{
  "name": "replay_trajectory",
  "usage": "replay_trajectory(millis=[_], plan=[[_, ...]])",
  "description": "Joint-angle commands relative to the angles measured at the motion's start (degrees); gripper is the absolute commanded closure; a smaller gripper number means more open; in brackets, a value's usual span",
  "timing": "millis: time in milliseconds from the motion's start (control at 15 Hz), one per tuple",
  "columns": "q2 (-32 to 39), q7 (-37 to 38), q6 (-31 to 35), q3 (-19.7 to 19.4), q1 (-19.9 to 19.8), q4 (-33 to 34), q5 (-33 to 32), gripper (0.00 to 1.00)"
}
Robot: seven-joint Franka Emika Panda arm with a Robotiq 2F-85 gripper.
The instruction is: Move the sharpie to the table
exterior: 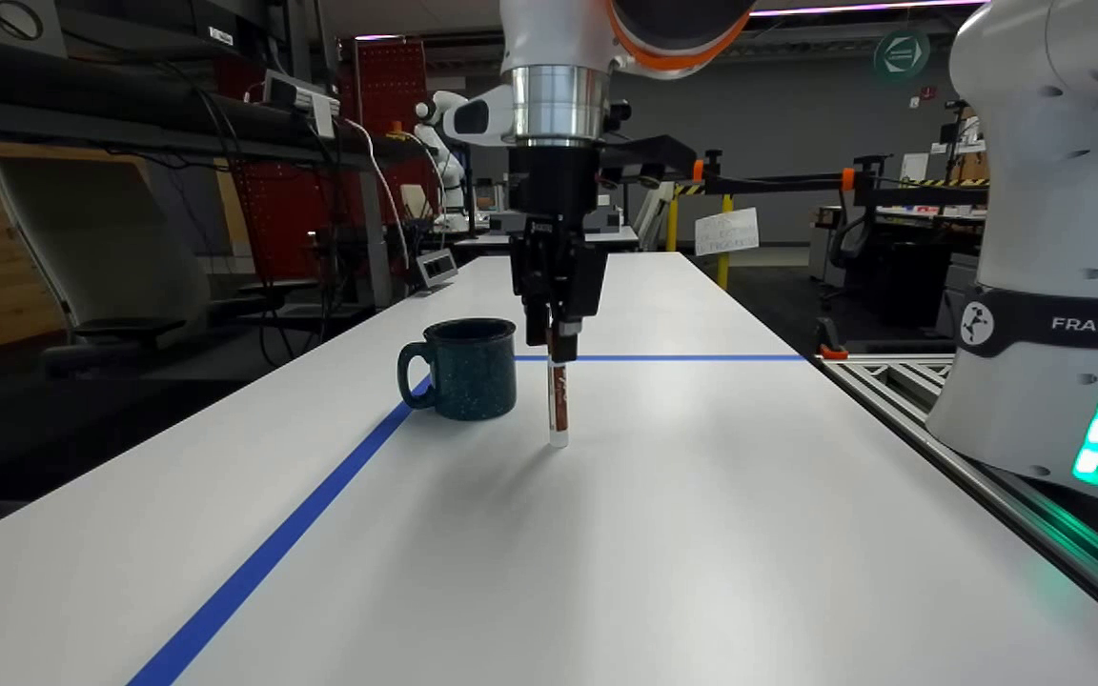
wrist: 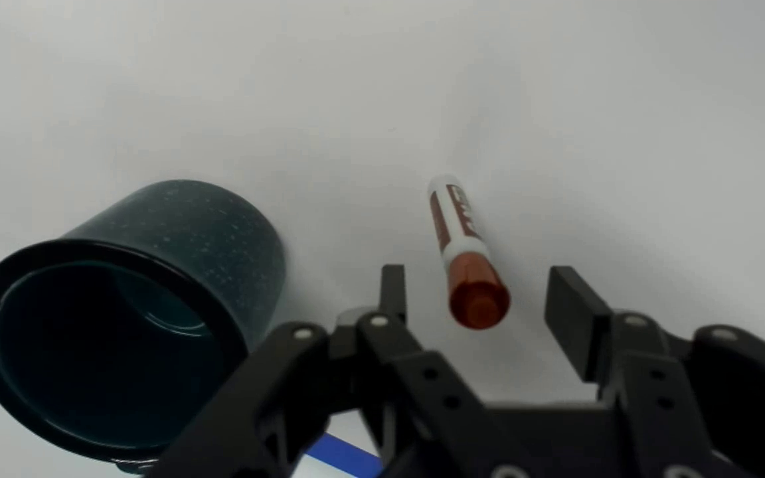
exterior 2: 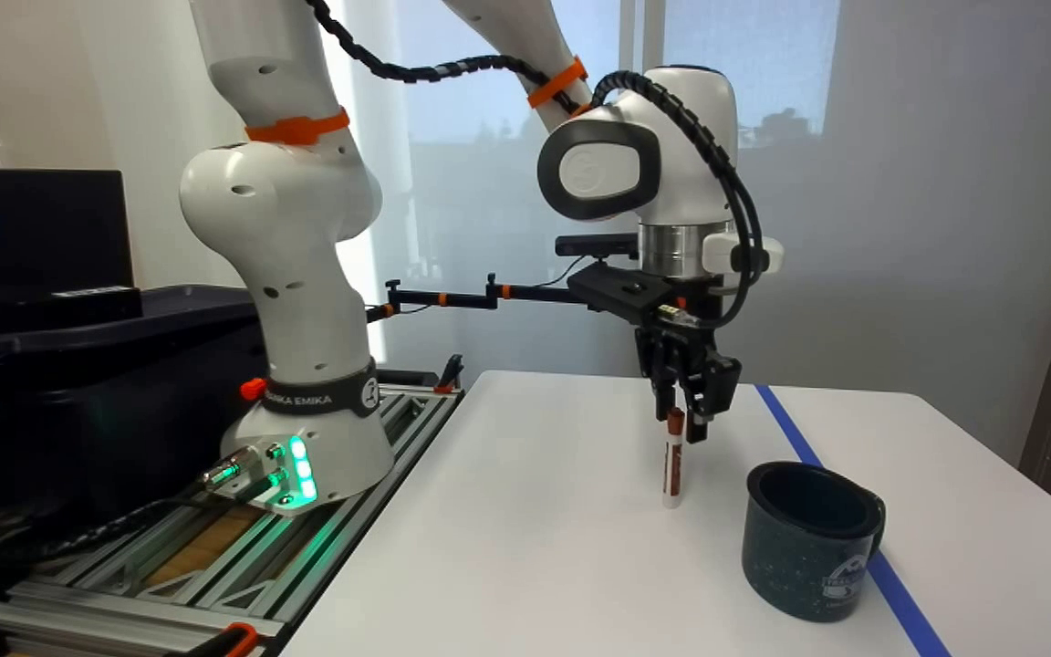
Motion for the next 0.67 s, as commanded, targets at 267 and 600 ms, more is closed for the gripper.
replay_trajectory(millis=[267, 600], plan=[[-6.4, 0.27, -7.16, 0.03, 0.37, 0.34, 2.1, 0.0], [-14.14, 8.77, -20.45, -0.19, -0.23, 2.81, 3.48, 0.0]])
